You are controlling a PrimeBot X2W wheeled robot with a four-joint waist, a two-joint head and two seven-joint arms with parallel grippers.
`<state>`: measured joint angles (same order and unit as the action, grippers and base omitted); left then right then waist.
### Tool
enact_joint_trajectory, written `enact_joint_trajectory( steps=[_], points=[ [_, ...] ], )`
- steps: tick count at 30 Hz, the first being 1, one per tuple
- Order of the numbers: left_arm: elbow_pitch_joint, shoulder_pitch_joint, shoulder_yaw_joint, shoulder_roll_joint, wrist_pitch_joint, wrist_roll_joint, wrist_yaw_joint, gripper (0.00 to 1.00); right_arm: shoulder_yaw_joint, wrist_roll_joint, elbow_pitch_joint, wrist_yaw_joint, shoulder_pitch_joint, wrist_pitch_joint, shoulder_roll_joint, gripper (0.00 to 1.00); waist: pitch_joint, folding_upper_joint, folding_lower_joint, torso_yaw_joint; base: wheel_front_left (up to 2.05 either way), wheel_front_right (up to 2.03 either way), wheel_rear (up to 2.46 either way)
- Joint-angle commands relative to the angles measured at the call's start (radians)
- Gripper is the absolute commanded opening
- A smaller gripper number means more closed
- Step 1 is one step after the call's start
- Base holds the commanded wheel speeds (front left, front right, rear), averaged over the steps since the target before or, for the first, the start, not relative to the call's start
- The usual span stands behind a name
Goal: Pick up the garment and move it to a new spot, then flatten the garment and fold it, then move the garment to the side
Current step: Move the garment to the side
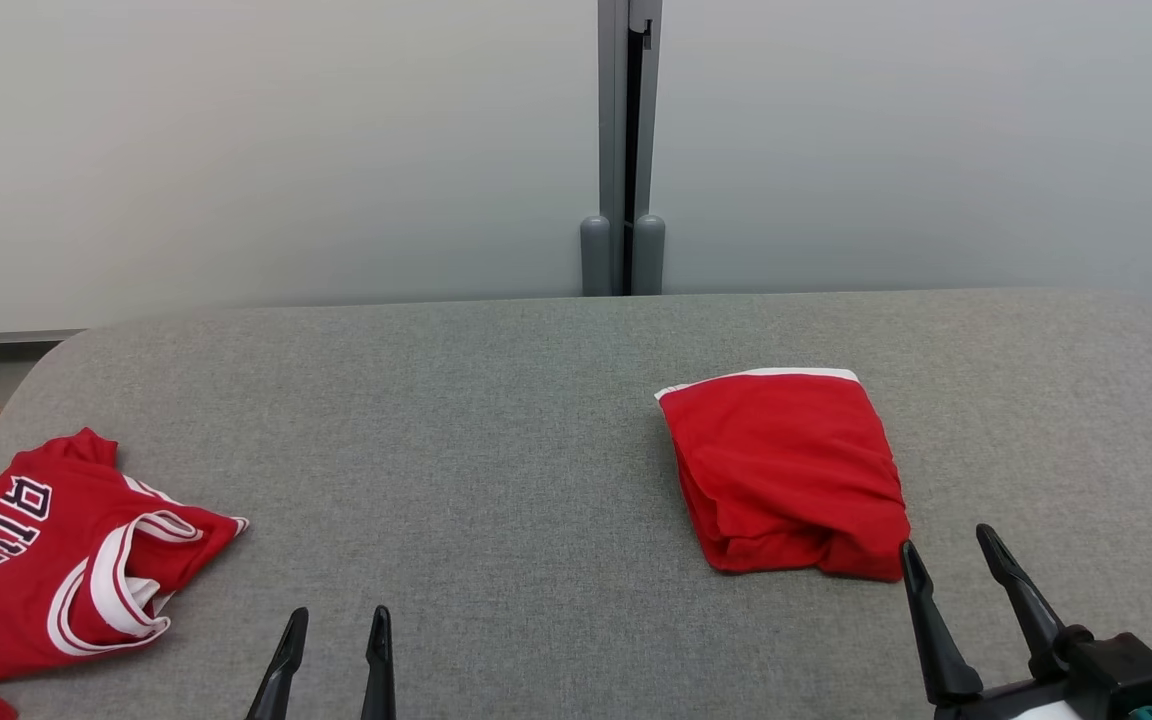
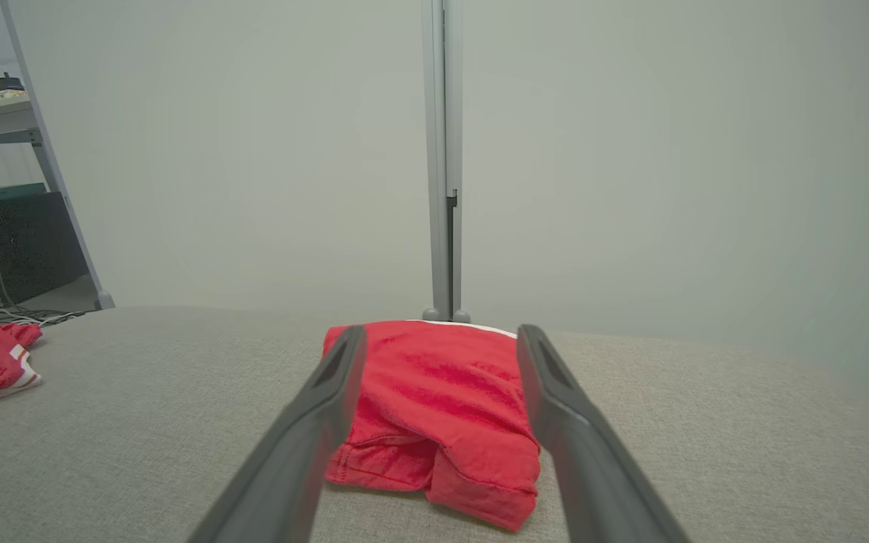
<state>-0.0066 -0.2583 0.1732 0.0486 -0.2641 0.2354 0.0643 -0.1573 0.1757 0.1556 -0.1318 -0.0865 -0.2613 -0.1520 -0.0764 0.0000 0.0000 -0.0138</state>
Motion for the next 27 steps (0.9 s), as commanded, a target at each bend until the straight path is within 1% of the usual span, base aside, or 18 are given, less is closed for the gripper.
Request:
enact_joint_trajectory(
  steps=[1,15,16,19,23,25,27],
  points=[
    [-0.005,-0.004,-0.004,0.004,0.000,-0.010,0.006,1.00,-0.002,0.004,0.005,0.002,-0.005,-0.006,-0.005,1.00,0.000,0.0000,0.0000,-0.001,0.00,0.00,0.00],
    [0.006,0.003,0.002,0.004,0.000,-0.025,0.000,1.00,-0.018,0.008,0.009,0.002,0.011,-0.006,-0.010,1.00,0.007,0.0000,0.0000,-0.004,0.00,0.00,0.00],
    [0.004,0.004,0.001,0.004,0.000,-0.025,0.002,1.00,-0.027,0.010,0.008,0.002,0.014,-0.006,-0.013,1.00,0.008,0.0000,0.0000,-0.006,0.00,0.00,0.00],
    [-0.015,0.013,0.004,0.003,0.000,-0.025,-0.011,1.00,-0.061,0.008,0.016,0.002,0.039,-0.006,-0.030,1.00,0.020,0.0000,0.0000,-0.012,0.00,0.00,0.00],
    [-0.029,0.024,0.009,0.004,0.000,-0.036,-0.010,1.00,-0.092,0.034,0.040,0.002,0.105,-0.006,-0.042,1.00,0.044,0.0000,0.0000,-0.018,0.00,0.00,0.00],
    [-0.029,0.033,0.014,0.003,0.000,-0.037,-0.012,1.00,-0.105,0.072,0.065,0.002,0.142,-0.006,-0.041,1.00,0.058,0.0000,0.0000,-0.018,0.00,0.00,0.00],
    [-0.022,0.045,0.022,0.003,0.000,-0.039,-0.018,1.00,-0.128,0.120,0.106,0.002,0.185,-0.006,-0.052,1.00,0.074,0.0000,0.0000,-0.014,0.00,0.00,0.00]
  ],
)
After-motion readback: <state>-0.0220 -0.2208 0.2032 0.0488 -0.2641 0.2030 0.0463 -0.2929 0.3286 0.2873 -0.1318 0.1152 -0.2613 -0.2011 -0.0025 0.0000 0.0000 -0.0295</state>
